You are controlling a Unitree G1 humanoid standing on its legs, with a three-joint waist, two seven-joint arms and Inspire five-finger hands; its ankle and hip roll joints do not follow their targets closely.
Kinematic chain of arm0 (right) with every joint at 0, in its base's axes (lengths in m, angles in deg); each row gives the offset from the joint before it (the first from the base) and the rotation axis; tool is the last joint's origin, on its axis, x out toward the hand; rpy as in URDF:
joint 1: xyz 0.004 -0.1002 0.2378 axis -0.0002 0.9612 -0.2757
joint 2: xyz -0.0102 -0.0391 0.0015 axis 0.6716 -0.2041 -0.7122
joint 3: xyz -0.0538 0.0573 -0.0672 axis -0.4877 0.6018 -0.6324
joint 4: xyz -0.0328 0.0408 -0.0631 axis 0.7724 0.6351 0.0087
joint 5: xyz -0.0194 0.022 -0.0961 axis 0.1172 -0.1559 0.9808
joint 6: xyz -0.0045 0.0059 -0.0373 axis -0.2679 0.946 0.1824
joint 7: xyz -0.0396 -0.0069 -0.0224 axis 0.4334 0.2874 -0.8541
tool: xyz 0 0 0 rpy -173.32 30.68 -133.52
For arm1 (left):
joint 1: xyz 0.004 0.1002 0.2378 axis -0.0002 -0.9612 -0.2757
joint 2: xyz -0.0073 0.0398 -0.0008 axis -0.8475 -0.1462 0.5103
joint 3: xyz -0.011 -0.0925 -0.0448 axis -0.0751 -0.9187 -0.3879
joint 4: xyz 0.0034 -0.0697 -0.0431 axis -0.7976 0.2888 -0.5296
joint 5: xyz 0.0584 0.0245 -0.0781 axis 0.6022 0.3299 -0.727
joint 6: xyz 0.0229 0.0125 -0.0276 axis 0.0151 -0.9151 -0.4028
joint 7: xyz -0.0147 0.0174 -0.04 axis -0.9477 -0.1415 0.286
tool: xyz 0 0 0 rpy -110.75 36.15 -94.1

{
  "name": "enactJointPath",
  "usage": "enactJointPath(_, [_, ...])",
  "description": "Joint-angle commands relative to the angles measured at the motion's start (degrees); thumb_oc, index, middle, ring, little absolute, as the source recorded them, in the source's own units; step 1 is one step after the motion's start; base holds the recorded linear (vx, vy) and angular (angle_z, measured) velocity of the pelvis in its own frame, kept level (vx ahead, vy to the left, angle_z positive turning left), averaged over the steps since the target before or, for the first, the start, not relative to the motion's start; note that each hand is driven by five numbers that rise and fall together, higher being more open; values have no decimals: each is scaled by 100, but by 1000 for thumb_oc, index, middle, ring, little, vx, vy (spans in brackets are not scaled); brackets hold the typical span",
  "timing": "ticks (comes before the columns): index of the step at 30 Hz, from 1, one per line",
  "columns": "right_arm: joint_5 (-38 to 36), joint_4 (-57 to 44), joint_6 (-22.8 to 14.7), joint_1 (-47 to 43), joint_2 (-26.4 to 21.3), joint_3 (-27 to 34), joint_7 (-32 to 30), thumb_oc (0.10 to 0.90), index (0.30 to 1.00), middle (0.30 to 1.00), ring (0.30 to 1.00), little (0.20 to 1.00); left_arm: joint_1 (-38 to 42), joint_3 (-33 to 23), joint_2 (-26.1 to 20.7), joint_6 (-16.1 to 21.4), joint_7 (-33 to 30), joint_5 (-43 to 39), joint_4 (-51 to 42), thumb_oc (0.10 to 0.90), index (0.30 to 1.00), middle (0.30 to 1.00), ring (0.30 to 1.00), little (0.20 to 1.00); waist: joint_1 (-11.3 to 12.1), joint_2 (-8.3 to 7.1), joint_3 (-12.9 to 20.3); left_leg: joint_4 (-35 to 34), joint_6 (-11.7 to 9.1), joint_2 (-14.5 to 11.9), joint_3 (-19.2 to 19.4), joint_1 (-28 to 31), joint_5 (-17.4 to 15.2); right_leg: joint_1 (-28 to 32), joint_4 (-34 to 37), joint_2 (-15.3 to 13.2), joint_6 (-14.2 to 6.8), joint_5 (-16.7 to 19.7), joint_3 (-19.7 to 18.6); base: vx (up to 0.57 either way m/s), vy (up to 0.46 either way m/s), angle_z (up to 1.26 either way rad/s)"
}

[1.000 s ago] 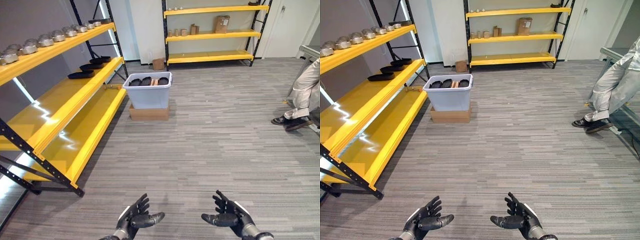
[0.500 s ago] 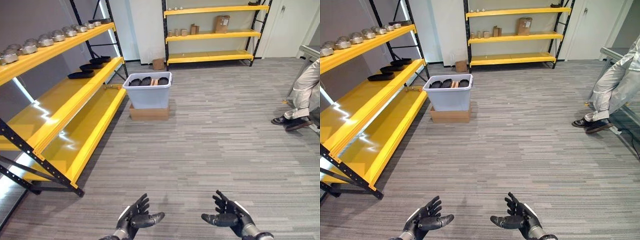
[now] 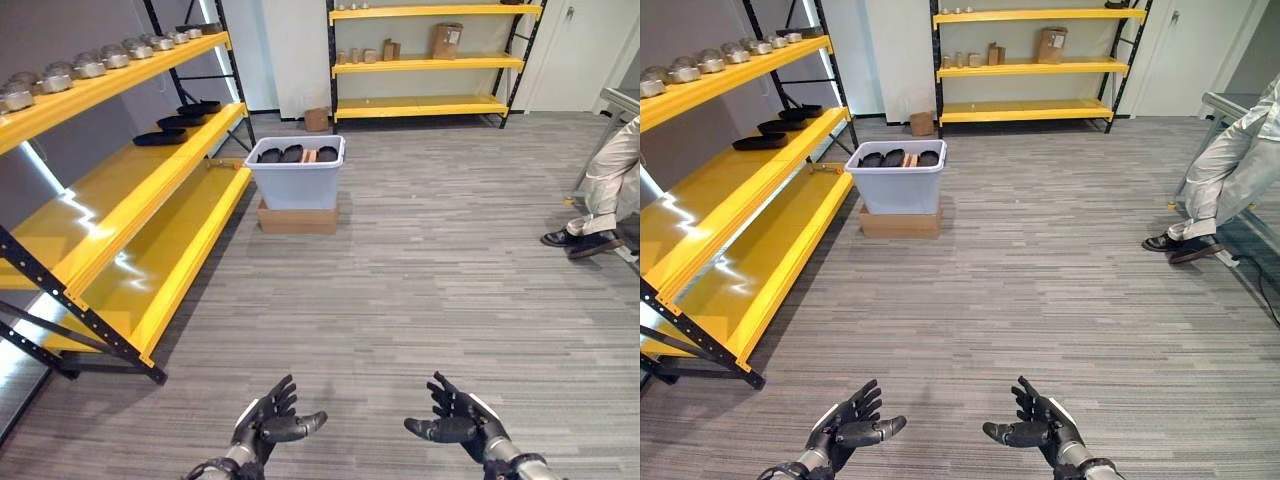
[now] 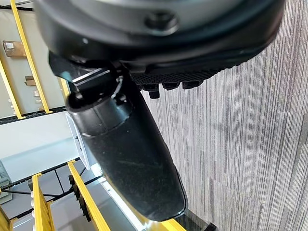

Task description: Move parts from the plastic box to the shelf.

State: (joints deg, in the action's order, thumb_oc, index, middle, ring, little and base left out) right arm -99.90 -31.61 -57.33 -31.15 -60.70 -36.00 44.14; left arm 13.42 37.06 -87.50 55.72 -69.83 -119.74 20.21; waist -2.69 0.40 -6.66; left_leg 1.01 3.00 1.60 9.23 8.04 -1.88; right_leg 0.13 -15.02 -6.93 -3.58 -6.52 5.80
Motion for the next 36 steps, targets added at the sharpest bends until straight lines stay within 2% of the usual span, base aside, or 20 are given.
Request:
enactJointPath(1, [-16,-303,-447,-494,96,-39,86,900,1000,1000,1000,1000,394,-193,-291,498,109,108,-443,900,1000,1000,1000,1000,47,-145,-12,709,93,-134,-425,-337,-510,-160,-669,-376,-507,1163,-5,6,91,2])
enactJointPath(3, [-28,-306,-446,-505,124,-68,72,900,1000,1000,1000,1000,441,-176,-343,512,79,144,-486,900,1000,1000,1000,1000,-24,-125,-85,722,145,-97,-512,-346,-505,-461,-1139,-338,-466,1334,-84,19,126,14])
enactJointPath(5, [-26,-327,-437,-523,158,-103,81,900,1000,1000,1000,1000,443,-208,-358,514,72,209,-577,900,1000,1000,1000,1000,-25,-100,-118,723,213,-43,-510,-264,-600,-681,-1277,-348,-392,1274,82,95,109,27])
enactJointPath(8, [-55,-340,-446,-542,121,-115,96,900,1000,1000,1000,1000,433,-204,-327,526,106,235,-571,900,1000,1000,1000,1000,-87,-100,-158,652,237,56,-558,-43,-762,-1089,-898,-192,-299,1152,219,138,43,-1])
enactJointPath(10, [-60,-353,-454,-574,100,-118,81,900,1000,1000,1000,1000,442,-216,-303,528,91,234,-568,900,1000,1000,1000,1000,-116,-102,-198,645,236,90,-589,45,-838,-1186,-711,-199,-286,1188,304,108,3,-12])
enactJointPath(13, [14,-386,-501,-677,32,-62,-55,900,1000,1000,1000,1000,502,-322,-109,516,-8,102,-551,900,1000,1000,1000,1000,-258,-198,-291,694,155,209,-662,473,-1215,-1600,72,-398,-364,1618,606,273,-66,11])
enactJointPath(16, [27,-365,-497,-678,87,-33,-90,900,1000,1000,1000,1000,526,-295,-27,510,-21,163,-559,900,1000,1000,1000,1000,-251,-240,-193,791,92,173,-662,631,-1424,-1310,249,-354,-288,1473,780,205,-103,24])
enactJointPath(17, [-25,-281,-526,-819,110,-97,-155,900,1000,1000,1000,1000,704,-196,43,532,-89,112,-477,900,1000,1000,1000,1000,-306,-219,-141,883,54,97,-643,615,-1452,-1259,274,-161,-195,1469,691,262,-193,53])
enactJointPath(19, [-59,-310,-535,-875,81,-98,-170,900,1000,1000,1000,1000,802,-149,22,541,-115,71,-499,900,1000,1000,1000,1000,-330,-203,-118,890,14,29,-650,587,-1434,-1292,238,-85,-167,1414,718,162,-144,35])
enactJointPath(22, [-37,-255,-584,-996,34,-36,-260,900,1000,1000,1000,1000,966,-101,19,592,-219,154,-526,900,1000,1000,1000,1000,-351,-127,-3,876,-95,-231,-590,596,-1413,-1260,169,143,-40,1147,734,187,-162,1])
enactJointPath(24, [-11,-175,-603,-1043,39,22,-324,900,1000,1000,1000,1000,1038,-91,28,601,-230,145,-552,900,1000,1000,1000,1000,-365,-105,24,1280,-238,-406,-515,471,-1220,-1093,229,279,78,974,732,206,-230,-8])
enactJointPath(25, [-24,-221,-615,-1083,-31,93,-370,900,1000,1000,1000,1000,1133,-41,17,605,-284,59,-595,900,1000,1000,1000,1000,-275,-177,-104,2812,-454,-434,-573,-233,-536,-708,422,368,275,832,685,149,-225,12])
enactJointPath(26, [-25,-220,-615,-1085,-30,96,-370,900,1000,1000,1000,1000,1138,-40,16,605,-285,58,-594,900,1000,1000,1000,1000,-287,-169,-105,2866,-459,-445,-591,-269,-554,-713,425,375,280,835,702,159,-261,0])
enactJointPath(27, [5,-233,-637,-1117,-89,126,-374,900,1000,1000,1000,1000,1174,-38,4,627,-318,44,-611,900,1000,1000,1000,1000,-189,-217,-229,3403,-581,-450,-632,-630,-130,-475,568,385,369,752,753,72,-110,-20])
enactJointPath(30, [57,-179,-673,-1190,-110,140,-452,900,1000,1000,1000,1000,1216,-30,22,614,-328,4,-604,900,1000,1000,1000,1000,-116,-289,-335,3438,-527,-515,-518,-1093,-171,-286,688,342,379,685,752,79,-58,-12])
enactJointPath(31, [78,-215,-707,-1246,-111,166,-517,900,1000,1000,1000,1000,1189,-74,18,595,-384,7,-609,900,1000,1000,1000,1000,16,-426,-421,3262,-373,-515,-468,-1631,-330,-84,757,306,372,653,663,225,6,11])
enactJointPath(32, [135,-136,-724,-1287,-78,139,-542,900,1000,1000,1000,1000,1122,-116,5,616,-411,-10,-603,900,1000,1000,1000,1000,161,-469,-512,2912,-337,-632,-502,-2033,-225,44,714,353,361,569,546,314,68,-6])
enactJointPath(33, [194,-26,-730,-1272,-53,125,-556,900,1000,1000,1000,1000,1062,-163,2,618,-436,25,-547,900,1000,1000,1000,1000,280,-446,-615,2526,-425,-805,-533,-2307,171,161,621,430,371,450,437,226,77,-35])
enactJointPath(35, [195,-19,-735,-1276,-50,123,-555,900,1000,1000,1000,1000,1064,-163,2,620,-436,26,-545,900,1000,1000,1000,1000,284,-453,-623,2516,-431,-802,-529,-2292,175,164,609,426,374,439,432,163,73,-61])
enactJointPath(36, [223,-10,-754,-1252,-7,97,-603,900,1000,1000,1000,1000,1042,-243,-35,651,-480,55,-507,900,1000,1000,1000,1000,426,-317,-666,1655,-625,-1040,-656,-2410,875,398,551,572,344,236,349,208,109,-33])
